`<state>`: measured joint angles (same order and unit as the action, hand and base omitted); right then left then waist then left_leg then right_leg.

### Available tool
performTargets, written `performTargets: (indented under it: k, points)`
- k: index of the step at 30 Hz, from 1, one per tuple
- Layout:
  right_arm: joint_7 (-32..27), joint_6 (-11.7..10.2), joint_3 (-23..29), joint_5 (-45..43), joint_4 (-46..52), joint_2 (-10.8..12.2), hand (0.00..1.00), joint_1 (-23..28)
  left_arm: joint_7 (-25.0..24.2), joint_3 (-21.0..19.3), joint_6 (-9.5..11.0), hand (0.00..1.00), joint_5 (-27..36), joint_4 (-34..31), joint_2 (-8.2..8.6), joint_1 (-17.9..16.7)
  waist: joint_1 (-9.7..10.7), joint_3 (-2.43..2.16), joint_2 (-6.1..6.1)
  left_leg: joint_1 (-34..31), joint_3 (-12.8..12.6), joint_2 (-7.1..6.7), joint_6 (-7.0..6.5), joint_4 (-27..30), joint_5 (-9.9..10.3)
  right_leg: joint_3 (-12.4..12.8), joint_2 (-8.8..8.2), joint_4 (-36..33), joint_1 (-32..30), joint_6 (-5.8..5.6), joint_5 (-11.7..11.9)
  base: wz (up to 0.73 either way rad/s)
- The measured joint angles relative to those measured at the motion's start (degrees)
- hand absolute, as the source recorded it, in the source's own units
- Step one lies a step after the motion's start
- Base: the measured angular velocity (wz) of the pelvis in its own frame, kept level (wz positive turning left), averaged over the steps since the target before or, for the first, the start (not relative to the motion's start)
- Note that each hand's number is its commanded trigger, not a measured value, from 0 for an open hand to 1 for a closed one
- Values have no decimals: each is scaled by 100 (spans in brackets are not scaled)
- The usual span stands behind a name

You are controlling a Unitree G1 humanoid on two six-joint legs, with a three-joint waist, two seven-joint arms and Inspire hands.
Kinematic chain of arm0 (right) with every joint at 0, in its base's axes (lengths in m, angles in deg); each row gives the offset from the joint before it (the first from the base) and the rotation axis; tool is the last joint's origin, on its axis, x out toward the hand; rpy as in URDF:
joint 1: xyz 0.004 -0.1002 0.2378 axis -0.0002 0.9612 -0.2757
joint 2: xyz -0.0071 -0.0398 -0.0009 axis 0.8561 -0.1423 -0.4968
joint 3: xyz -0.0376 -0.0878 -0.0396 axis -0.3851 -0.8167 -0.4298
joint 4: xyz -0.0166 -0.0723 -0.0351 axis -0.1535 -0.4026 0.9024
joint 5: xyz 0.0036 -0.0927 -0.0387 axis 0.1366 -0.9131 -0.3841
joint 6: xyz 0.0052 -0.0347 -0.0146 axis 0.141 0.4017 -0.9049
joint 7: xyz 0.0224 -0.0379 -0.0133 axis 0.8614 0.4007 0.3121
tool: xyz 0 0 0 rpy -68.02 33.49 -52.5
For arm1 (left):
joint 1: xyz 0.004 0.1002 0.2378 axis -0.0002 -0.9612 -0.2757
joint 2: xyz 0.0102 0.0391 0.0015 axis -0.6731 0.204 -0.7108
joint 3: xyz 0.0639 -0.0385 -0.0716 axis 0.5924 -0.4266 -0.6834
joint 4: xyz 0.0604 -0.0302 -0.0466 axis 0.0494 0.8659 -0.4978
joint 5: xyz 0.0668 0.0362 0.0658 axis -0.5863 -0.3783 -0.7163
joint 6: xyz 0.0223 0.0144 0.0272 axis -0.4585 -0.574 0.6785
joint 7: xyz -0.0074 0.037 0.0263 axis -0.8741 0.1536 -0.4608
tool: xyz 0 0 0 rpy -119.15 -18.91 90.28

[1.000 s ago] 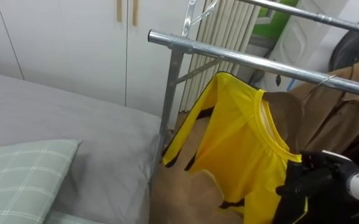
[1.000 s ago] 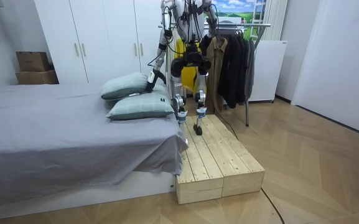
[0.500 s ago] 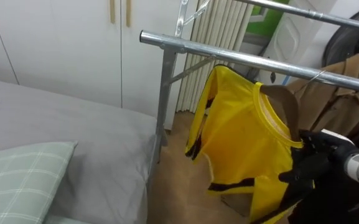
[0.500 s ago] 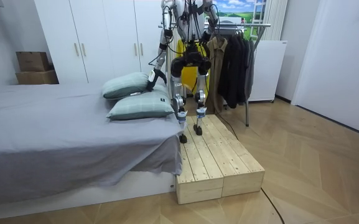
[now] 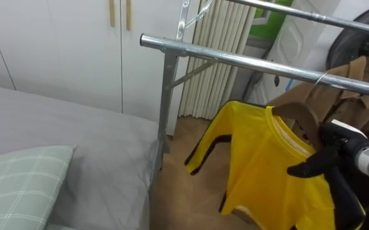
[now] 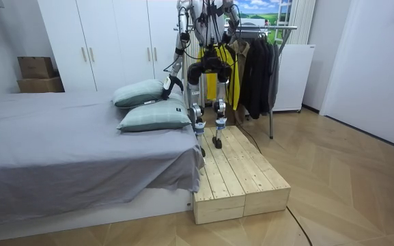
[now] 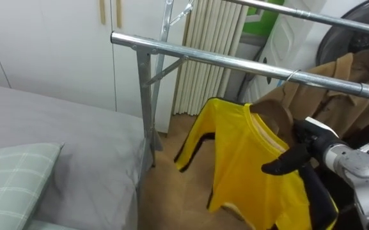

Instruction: Hang clothes

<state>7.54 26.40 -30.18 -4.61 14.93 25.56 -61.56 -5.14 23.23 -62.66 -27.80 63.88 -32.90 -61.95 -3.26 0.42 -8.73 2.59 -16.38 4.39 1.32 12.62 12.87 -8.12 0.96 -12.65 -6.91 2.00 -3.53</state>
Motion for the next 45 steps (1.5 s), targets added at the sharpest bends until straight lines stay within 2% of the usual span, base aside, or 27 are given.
performTargets:
  k: [19,26,36,39,45]
  points:
    - [-118,-7,18,-106,69,0,0,1,-66,-51,3,0,-6,-3,-1,0,8,3,-9,-5,-2,0,0,-26,1,-2,7,28,-6,0,0,0]
    - [-367,-114,57,-243,453,0,0,75,-60,-48,3,0,2,0,-2,-22,138,9,4,-6,4,0,1,-60,1,3,17,81,2,2,1,0]
    - [-748,-205,659,-908,1448,8,0,965,-106,-71,4,0,-9,-12,21,-106,176,28,85,58,-90,1,2,-138,3,50,39,82,-7,-1,4,-3]
    - [-859,-208,894,-1142,1617,8,0,1219,-112,-151,3,0,-8,-50,25,-111,249,26,91,46,-95,2,2,-131,3,59,42,82,-19,-1,3,0]
    - [-1170,-230,1349,-1061,1879,10,0,1611,-63,-180,44,0,-8,-396,124,-157,393,22,94,53,-214,9,4,-134,5,135,58,64,-59,1,5,-8]
